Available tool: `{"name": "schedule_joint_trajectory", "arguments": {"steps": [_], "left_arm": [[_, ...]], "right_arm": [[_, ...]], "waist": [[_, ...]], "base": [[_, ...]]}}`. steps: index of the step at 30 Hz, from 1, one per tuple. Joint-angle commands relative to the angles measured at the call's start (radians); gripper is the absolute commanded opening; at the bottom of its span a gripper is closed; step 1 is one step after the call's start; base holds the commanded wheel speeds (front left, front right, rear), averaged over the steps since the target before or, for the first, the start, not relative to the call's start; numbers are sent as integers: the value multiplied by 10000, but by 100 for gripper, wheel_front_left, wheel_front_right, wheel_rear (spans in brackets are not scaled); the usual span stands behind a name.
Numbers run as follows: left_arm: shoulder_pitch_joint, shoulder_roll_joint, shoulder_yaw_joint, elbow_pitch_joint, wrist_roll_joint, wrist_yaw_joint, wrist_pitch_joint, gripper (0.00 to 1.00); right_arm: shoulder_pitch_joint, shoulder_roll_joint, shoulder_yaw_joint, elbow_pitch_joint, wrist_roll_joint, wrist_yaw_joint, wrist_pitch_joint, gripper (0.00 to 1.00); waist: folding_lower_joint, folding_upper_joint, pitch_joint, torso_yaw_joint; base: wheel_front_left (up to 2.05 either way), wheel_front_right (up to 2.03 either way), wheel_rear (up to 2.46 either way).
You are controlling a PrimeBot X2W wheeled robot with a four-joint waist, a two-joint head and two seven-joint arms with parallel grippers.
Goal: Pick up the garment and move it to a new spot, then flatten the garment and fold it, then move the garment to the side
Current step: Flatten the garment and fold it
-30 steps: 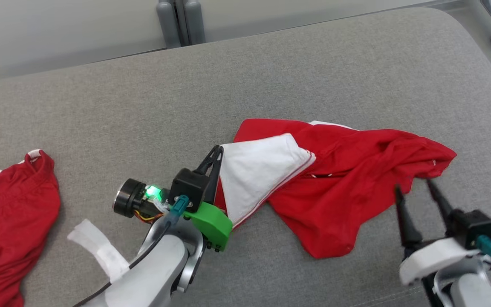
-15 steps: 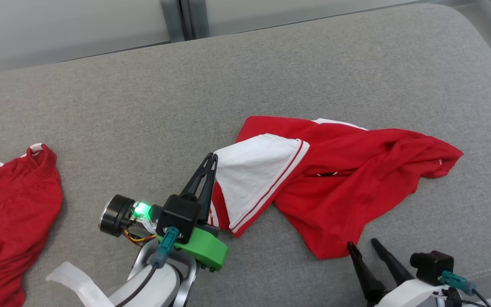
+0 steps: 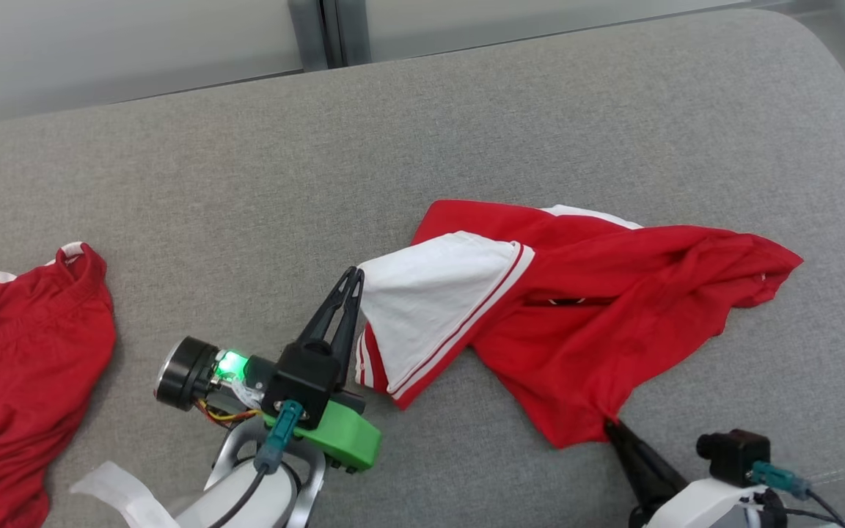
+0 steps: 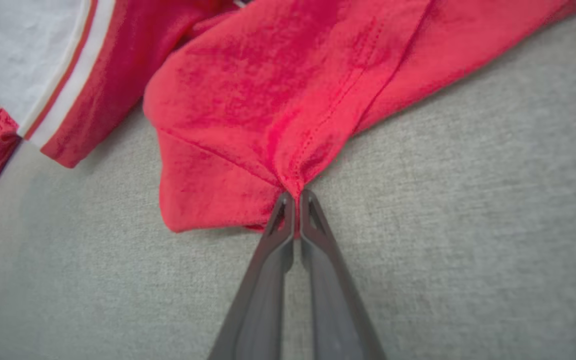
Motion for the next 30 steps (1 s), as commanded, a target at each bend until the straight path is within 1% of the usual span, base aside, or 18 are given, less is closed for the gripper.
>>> {"name": "schedule_joint_trajectory", "arguments": {"steps": [1, 2, 5, 8, 10, 13, 15, 17, 20, 22, 24, 26, 30], "left_arm": [[-116, 171, -33, 24, 213, 109, 6, 0], [-162, 216, -48, -24, 326, 166, -39, 0], [-289, 574, 39, -327, 666, 322, -173, 0], [-536, 1108, 298, -866, 810, 336, -293, 0], [-797, 1545, 543, -1288, 872, 189, -350, 0], [-1215, 2071, 1011, -1871, 605, -51, -270, 0], [-1472, 2332, 1285, -2075, 364, -260, -108, 0], [-1659, 2461, 1432, -2183, 155, -415, 92, 0], [-1668, 2611, 1453, -2148, -37, -489, 422, 0], [-1489, 2562, 1441, -2134, -98, -369, 496, 0], [-1270, 2547, 1450, -2100, -178, -240, 477, 0], [-1054, 2588, 1479, -2060, -256, -142, 437, 0], [-468, 2738, 1608, -2011, -539, 106, 347, 0]], "right_arm": [[-13, -220, -235, -195, -73, -18, -1, 0], [71, -301, -427, -365, -171, -17, -1, 0], [381, -813, -1417, -1294, -598, -17, -3, 0], [549, -1447, -2509, -2418, -1021, -17, -4, 0], [534, -1934, -3080, -3048, -1256, -17, -11, 0], [435, -2806, -3607, -3770, -1459, -17, 52, 0], [508, -3268, -3871, -4169, -1556, -17, 389, 0], [828, -3632, -3947, -4486, -1644, -17, 874, 0], [1634, -3753, -3584, -4946, -1409, -17, 1627, 0], [2278, -3877, -3431, -4937, -1544, -20, 1966, 0], [2897, -3618, -3454, -4849, -1724, -18, 2126, 0], [3419, -3440, -3780, -4499, -2018, -20, 2066, 0], [3652, -2936, -4477, -3611, -2601, -20, 1802, 0]], "waist": [[0, 0, -78, -18], [0, 0, -106, -27], [0, 0, -183, -73], [0, 0, -257, -129], [0, 0, -289, -160], [0, 0, -320, -137], [0, 0, -337, -44], [0, 0, -327, 49], [0, 0, -182, 206], [0, 0, -21, 304], [0, 0, 118, 354], [0, 0, 234, 346], [0, 0, 364, 189]], "base": [[0, 0, 0], [0, 0, 0], [0, 0, 0], [0, 0, 0], [0, 0, 0], [0, 0, 0], [0, 0, 0], [0, 0, 0], [0, 0, 0], [0, 0, 0], [0, 0, 0], [0, 0, 0], [0, 0, 0]]}}
